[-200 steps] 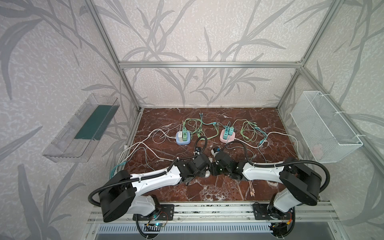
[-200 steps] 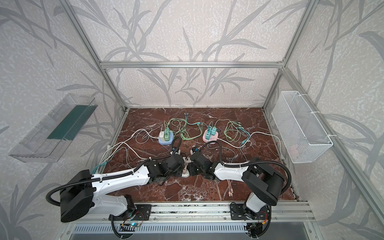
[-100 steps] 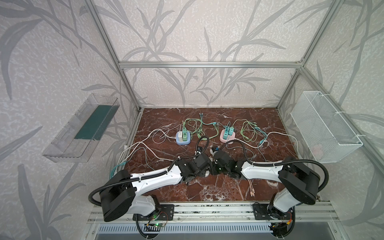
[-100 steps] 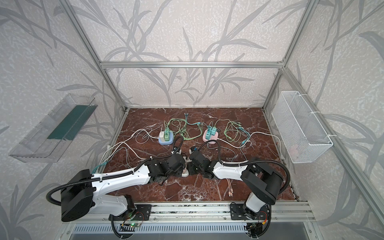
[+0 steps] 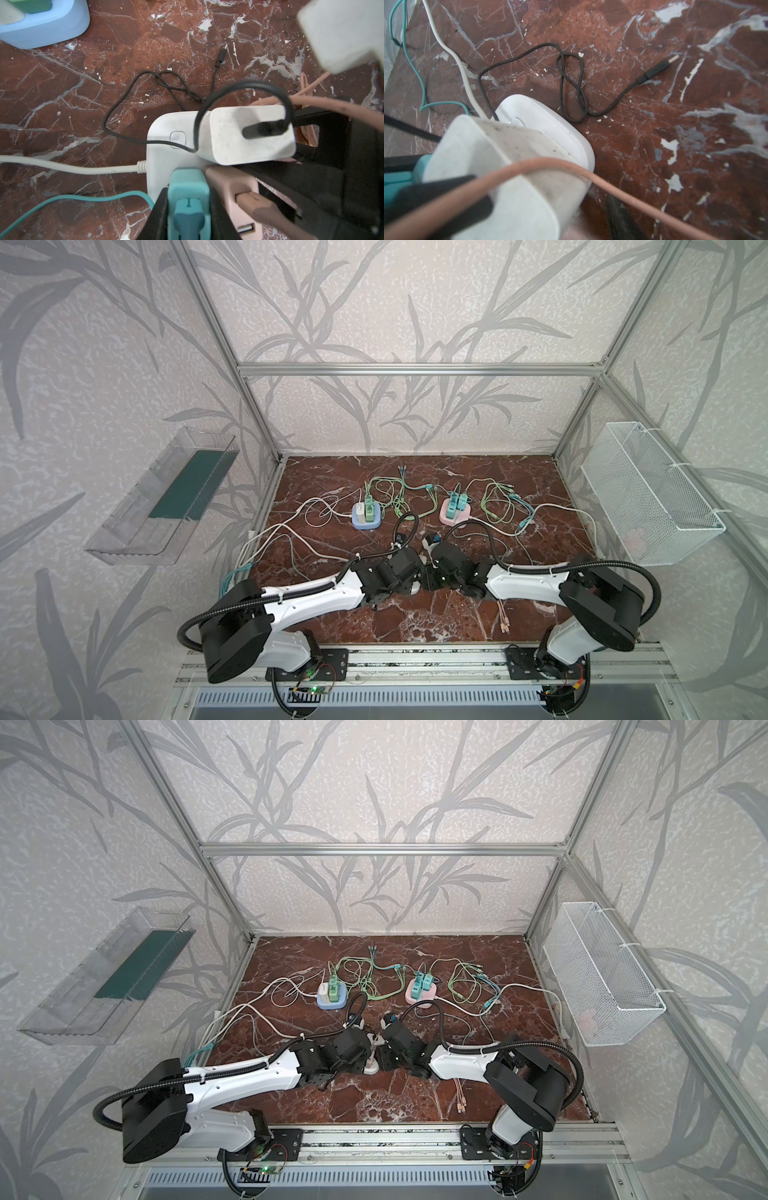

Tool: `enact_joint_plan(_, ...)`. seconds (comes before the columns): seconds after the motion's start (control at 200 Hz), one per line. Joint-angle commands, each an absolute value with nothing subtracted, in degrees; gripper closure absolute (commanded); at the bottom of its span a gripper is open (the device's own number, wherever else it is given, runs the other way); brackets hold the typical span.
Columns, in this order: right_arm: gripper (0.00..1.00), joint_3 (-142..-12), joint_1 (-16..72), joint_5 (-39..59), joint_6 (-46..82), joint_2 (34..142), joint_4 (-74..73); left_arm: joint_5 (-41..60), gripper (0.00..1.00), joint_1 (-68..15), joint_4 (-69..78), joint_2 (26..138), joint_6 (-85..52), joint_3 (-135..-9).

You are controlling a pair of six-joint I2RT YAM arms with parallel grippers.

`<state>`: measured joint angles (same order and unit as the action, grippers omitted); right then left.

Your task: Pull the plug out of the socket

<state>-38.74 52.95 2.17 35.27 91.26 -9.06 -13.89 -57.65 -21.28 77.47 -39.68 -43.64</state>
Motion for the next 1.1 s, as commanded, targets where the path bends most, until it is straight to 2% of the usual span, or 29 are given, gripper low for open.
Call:
enact_joint_plan(0.0,0.47,-36.0,54.0,7.2,34.3,95.2,-3.2,-5.0,0.94,-60.0,-10.5,78.8,-40.5,-45.5)
enact_joint_plan(0.26,0.54,-38.3,54.1,6.0,32.0,100.0,3.7,-5.9,0.95,-60.2,-13.3,79.5,-38.6,-47.6)
enact_joint_plan(0.575,0.55,-40.9,54.5,3.2,30.0,105.4,10.9,-9.1,0.95,-60.8,-14.9,77.1,-35.6,-49.7)
enact_joint_plan(0.915,0.55,-41.2,54.5,2.9,30.3,105.8,10.9,-10.2,0.94,-60.7,-12.7,74.2,-36.7,-46.4)
enact_joint_plan(1.095,0.54,-41.5,54.5,4.5,29.7,104.2,10.2,-8.9,0.94,-60.7,-11.6,77.0,-37.7,-45.1)
